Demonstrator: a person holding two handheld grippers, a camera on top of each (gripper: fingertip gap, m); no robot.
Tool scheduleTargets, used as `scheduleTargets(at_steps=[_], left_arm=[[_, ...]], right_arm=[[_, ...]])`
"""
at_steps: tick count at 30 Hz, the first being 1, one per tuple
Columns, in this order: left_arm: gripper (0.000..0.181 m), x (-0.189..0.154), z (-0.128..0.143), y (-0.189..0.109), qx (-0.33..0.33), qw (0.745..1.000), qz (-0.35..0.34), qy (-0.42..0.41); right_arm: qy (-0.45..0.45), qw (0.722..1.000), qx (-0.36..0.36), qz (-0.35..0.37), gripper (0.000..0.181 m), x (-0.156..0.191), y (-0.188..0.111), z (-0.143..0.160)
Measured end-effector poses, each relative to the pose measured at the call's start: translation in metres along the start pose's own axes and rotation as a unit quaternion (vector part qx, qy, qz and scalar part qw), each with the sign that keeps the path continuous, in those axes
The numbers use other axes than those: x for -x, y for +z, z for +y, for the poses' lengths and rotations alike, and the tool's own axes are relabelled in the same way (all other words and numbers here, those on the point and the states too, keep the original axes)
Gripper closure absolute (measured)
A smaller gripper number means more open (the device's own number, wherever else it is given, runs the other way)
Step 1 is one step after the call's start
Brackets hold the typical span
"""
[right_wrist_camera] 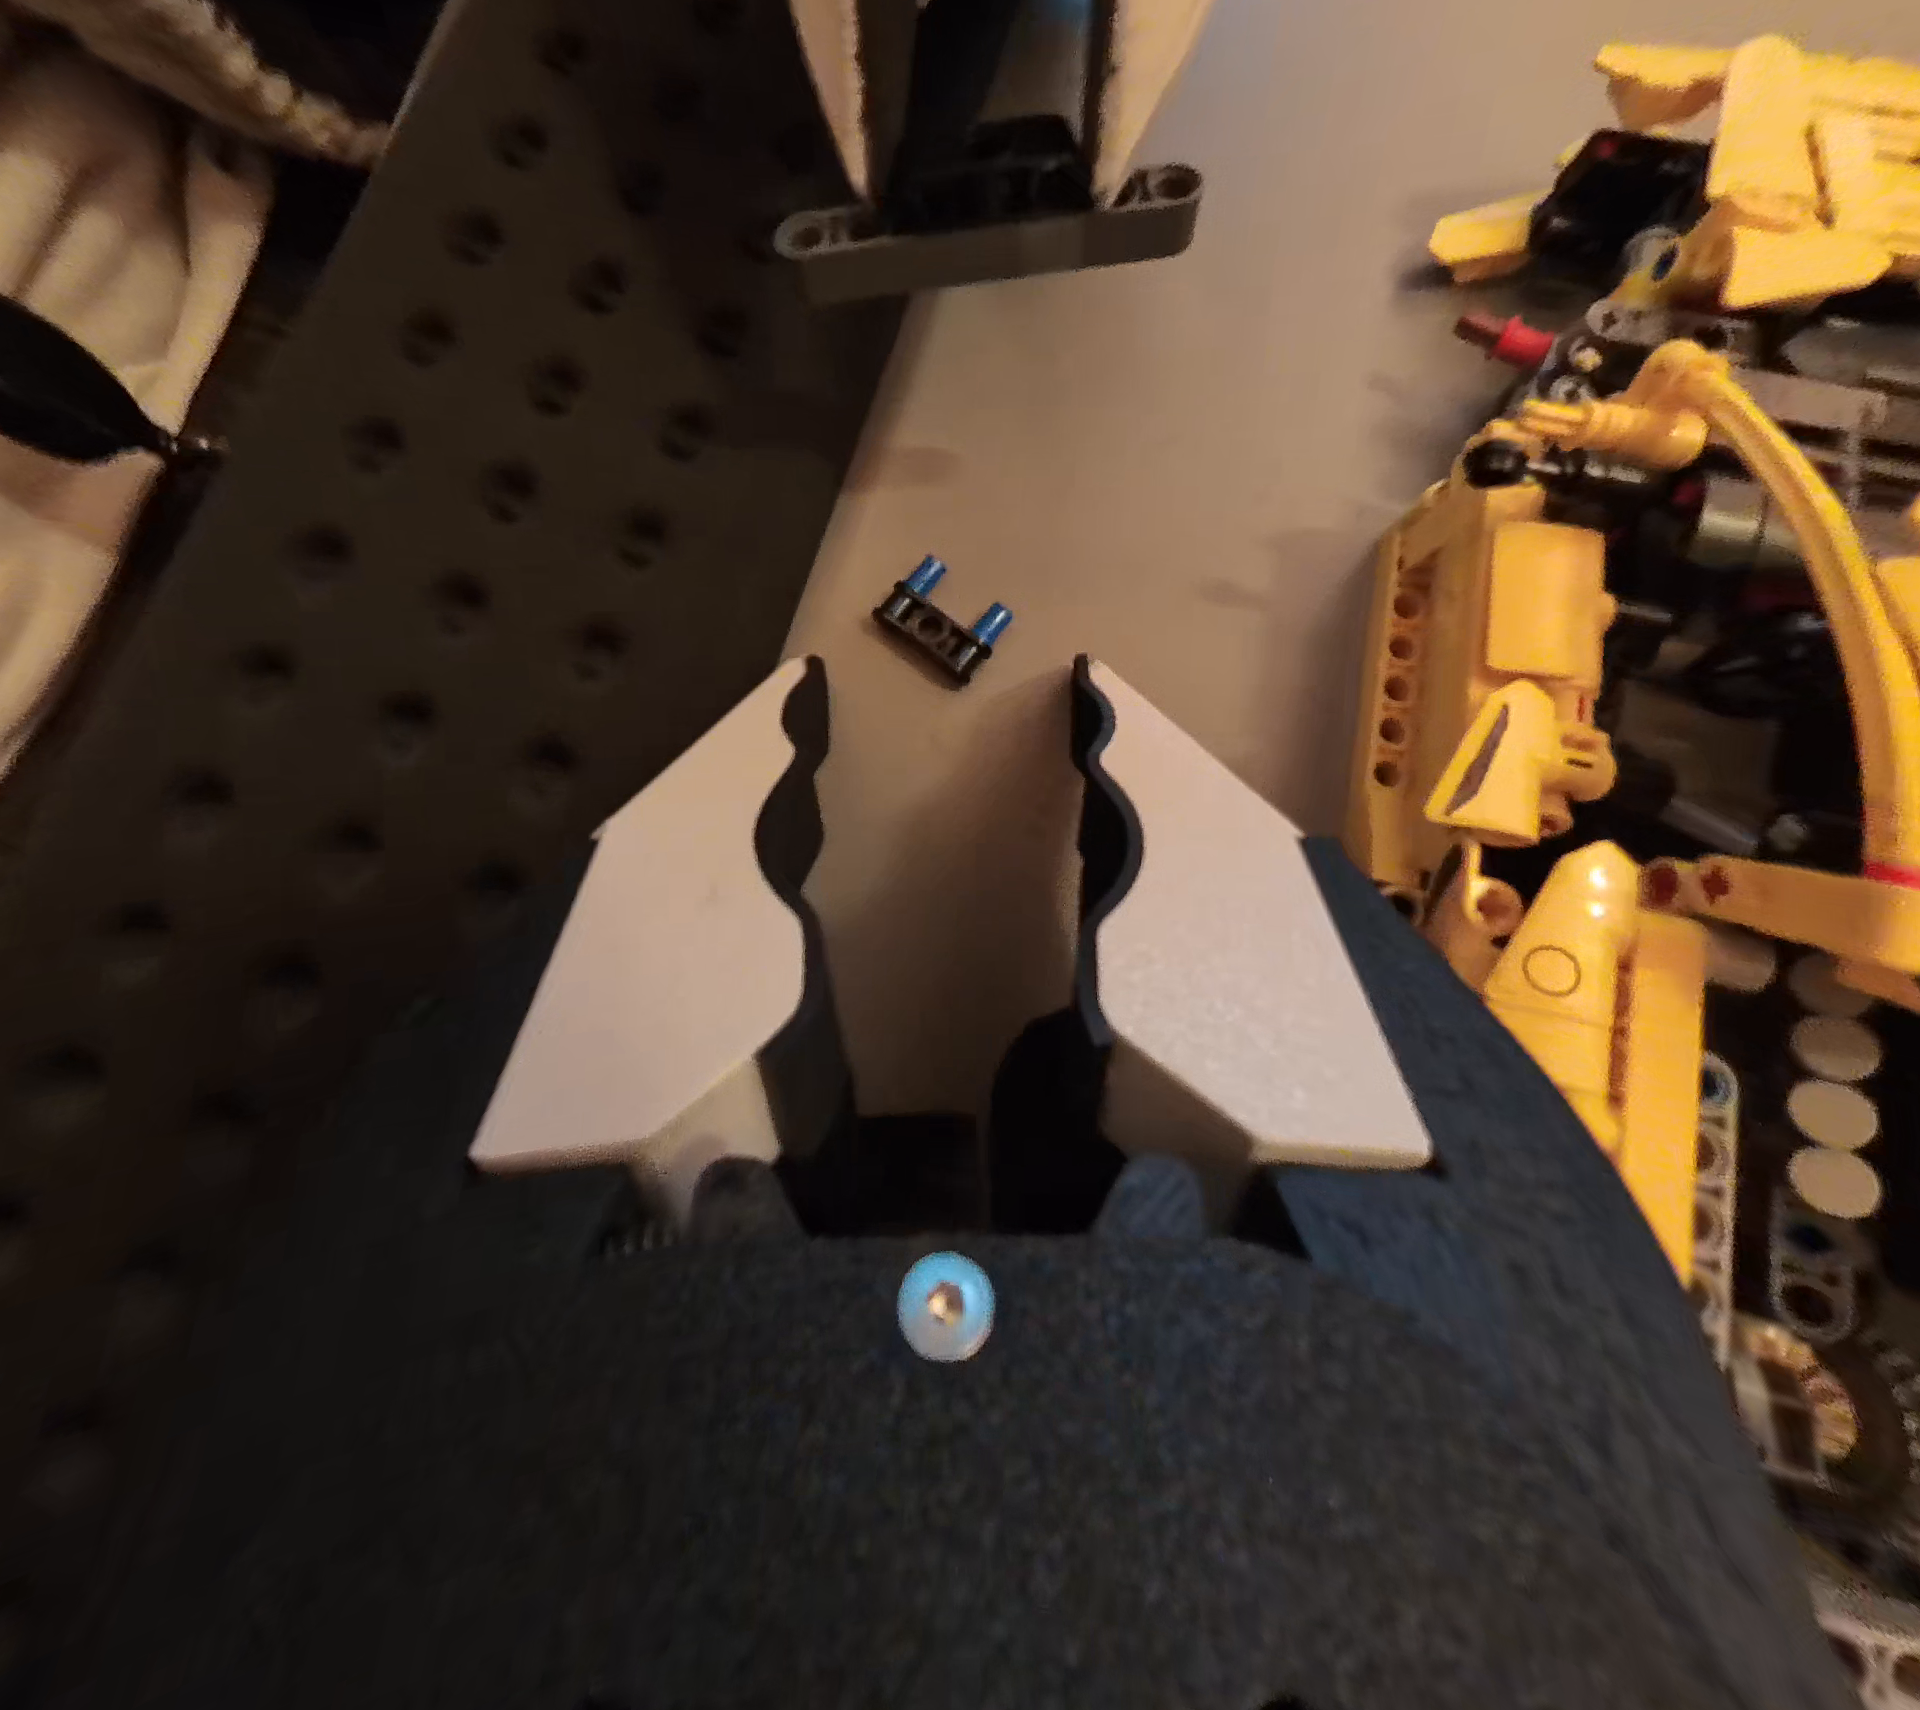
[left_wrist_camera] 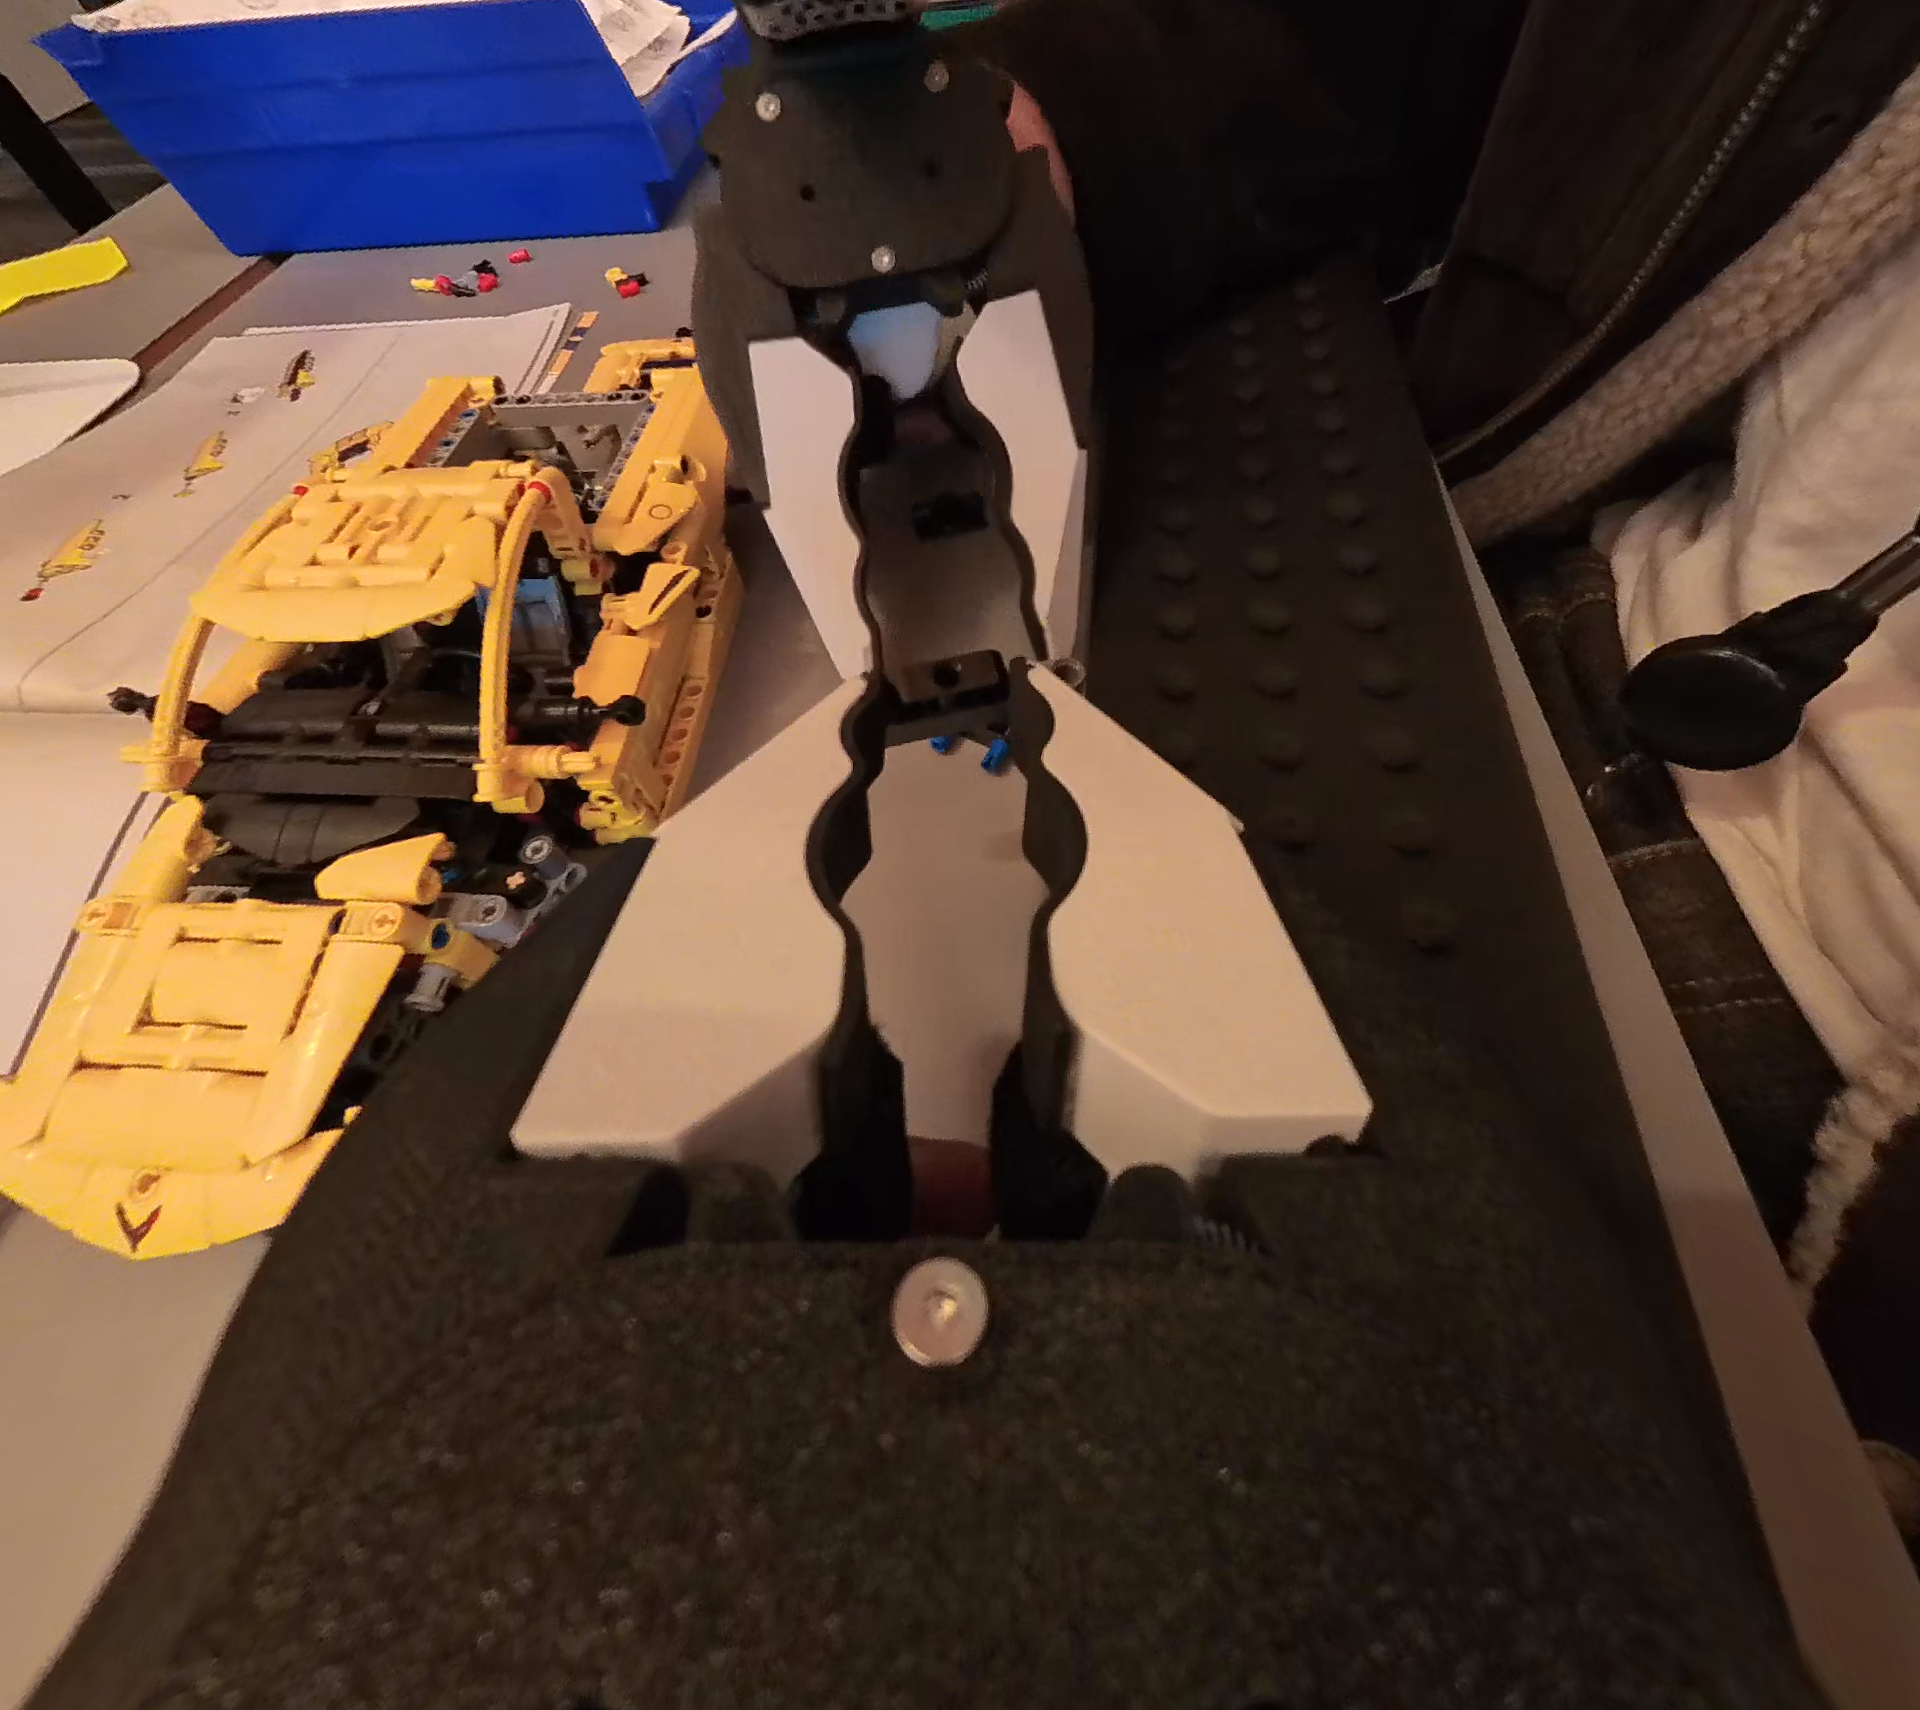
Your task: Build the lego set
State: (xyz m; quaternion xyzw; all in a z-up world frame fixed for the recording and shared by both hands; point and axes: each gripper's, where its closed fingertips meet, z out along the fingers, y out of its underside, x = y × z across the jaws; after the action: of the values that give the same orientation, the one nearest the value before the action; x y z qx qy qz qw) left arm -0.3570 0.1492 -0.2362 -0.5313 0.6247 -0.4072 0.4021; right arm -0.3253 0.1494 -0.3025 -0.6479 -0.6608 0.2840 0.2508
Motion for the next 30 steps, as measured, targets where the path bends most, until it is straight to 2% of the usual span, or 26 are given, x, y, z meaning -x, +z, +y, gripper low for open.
scheduleTargets(at_steps=[4, 9, 11, 13, 16, 21, 24, 30], left_arm=[[0.158, 0.000, -0.001, -0.002, -0.004, 1.000, -0.002, 0.000], [0.158, -0.001, 0.000, -0.001, 0.001, 1.000, -0.001, 0.006], [0.158, 0.000, 0.000, -0.001, -0.001, 1.000, -0.004, 0.009], [0.158, 0.000, -0.001, -0.002, -0.003, 1.000, -0.005, 0.008], [0.158, -0.001, -0.001, -0.002, -0.002, 1.000, -0.005, 0.011], [0.158, -0.001, -0.001, -0.002, -0.002, 1.000, -0.005, 0.010], [0.158, 0.000, -0.001, -0.002, -0.003, 1.000, -0.007, 0.009], [0.158, -0.001, -0.001, -0.002, -0.003, 1.000, -0.006, 0.010]], right_arm=[[0.101, 0.994, 0.012, 0.049, 0.136, -0.003, -0.008, -0.004], [0.164, 0.981, 0.003, 0.107, 0.136, 0.001, -0.006, -0.007], [0.167, 0.979, -0.003, 0.117, 0.141, 0.004, -0.002, -0.010], [0.160, 0.977, 0.025, 0.136, 0.143, 0.002, 0.002, -0.003], [0.159, 0.977, 0.030, 0.142, 0.156, -0.002, 0.003, -0.001], [0.110, 0.979, 0.042, 0.166, 0.170, -0.011, 0.000, 0.002], [0.105, 0.978, 0.052, 0.170, 0.151, -0.011, -0.002, 0.003], [0.159, 0.973, 0.045, 0.161, 0.155, -0.008, 0.002, 0.000]])
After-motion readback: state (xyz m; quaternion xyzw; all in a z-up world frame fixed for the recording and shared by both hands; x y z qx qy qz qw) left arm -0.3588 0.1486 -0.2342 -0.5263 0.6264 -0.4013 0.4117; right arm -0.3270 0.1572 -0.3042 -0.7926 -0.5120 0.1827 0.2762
